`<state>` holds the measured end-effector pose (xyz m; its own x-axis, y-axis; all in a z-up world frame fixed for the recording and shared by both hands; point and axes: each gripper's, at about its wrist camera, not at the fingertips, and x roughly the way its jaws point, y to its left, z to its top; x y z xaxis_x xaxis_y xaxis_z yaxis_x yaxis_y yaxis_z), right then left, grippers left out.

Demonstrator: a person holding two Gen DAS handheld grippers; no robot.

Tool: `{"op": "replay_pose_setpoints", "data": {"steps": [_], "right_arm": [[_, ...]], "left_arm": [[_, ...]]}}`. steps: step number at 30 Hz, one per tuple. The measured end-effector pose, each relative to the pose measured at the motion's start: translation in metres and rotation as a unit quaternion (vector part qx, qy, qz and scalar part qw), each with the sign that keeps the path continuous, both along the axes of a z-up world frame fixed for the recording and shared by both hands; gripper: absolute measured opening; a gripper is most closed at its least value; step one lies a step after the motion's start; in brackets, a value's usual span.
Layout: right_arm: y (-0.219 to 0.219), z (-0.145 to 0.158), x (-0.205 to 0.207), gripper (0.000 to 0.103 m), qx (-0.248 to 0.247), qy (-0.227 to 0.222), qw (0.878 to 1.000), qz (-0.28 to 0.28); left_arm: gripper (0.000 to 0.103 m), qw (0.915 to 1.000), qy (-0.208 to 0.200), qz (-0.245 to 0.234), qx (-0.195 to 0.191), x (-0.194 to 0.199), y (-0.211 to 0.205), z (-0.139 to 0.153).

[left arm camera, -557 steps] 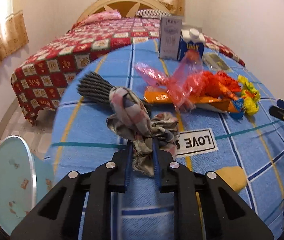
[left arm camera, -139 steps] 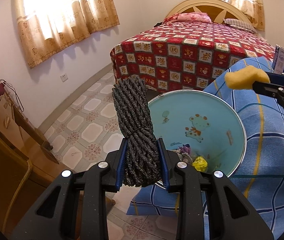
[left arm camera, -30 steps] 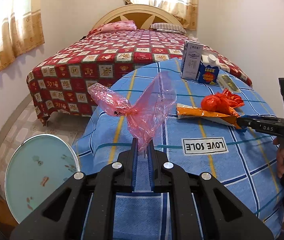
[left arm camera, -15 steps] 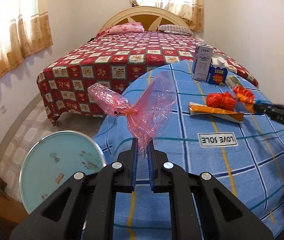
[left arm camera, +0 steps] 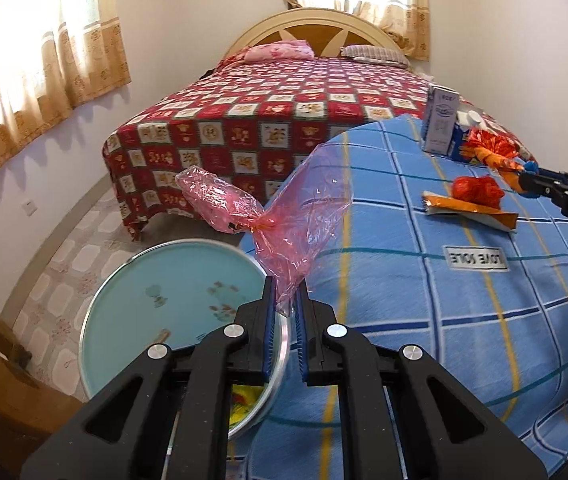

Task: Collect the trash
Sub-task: 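Carry the pink bag and blue wrapper over the blue bin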

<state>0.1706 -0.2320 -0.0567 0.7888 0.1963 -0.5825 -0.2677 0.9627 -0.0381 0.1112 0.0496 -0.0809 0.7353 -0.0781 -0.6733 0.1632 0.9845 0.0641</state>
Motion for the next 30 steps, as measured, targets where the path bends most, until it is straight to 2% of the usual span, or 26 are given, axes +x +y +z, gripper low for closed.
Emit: {"op": "replay_pose_setpoints", "data": {"steps": [12,22,30], "right_arm": [[0.073,-0.005,0.007,0.023,-0.012,-0.005,0.997,0.077],[0.128,-0.018,0.006,0.023,-0.017,0.001,0.989,0.149],[0.166,-0.024,0.003,0.023,-0.025,0.004,0.982,0.187]], "left_arm": [[0.009,0.9987,0.013,0.047,0.010,-0.010,0.043,-0.009],[0.009,0.9966,0.027,0.076,0.017,-0.015,0.070,-0.019],[0.009,0.9950,0.035,0.092,0.015,-0.017,0.086,-0.023]]}}
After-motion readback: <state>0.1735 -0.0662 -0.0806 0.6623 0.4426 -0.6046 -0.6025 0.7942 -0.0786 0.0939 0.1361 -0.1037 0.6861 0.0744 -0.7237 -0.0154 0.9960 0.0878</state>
